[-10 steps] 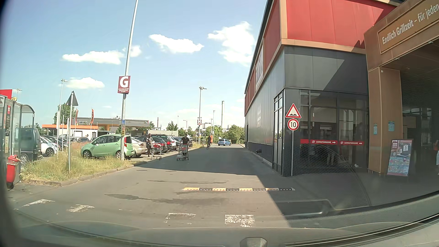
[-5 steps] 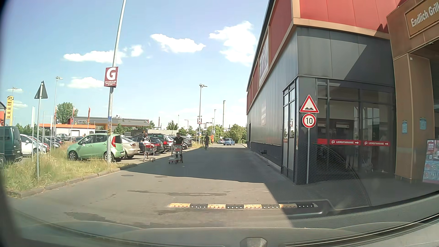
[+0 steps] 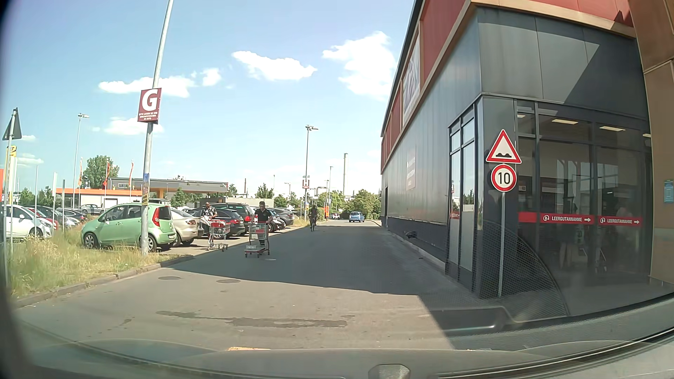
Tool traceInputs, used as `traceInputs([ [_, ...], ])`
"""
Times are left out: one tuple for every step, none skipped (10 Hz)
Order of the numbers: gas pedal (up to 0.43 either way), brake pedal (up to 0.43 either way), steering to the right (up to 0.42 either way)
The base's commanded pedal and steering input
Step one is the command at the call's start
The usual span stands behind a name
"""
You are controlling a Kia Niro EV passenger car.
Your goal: Follow the waypoints while adhering to traffic rules and regulations
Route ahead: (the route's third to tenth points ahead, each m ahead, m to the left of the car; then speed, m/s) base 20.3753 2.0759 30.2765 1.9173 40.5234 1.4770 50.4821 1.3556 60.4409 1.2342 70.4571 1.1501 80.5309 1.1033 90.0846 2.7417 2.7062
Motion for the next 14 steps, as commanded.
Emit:
traceInputs([
  [0.0,0.311,-0.001],
  [0.0,0.311,0.0],
  [0.0,0.311,0.0],
  [0.0,0.311,0.001],
  [0.0,0.311,0.0],
  [0.0,0.305,0.0],
  [0.0,0.293,0.0],
  [0.0,0.274,0.0],
  [0.0,0.25,0.0],
  [0.0,0.207,0.0],
  [0.0,0.152,0.0],
  [0.0,0.091,0.0],
  [0.0,0.037,0.0],
  [0.0,0.037,0.0],
])
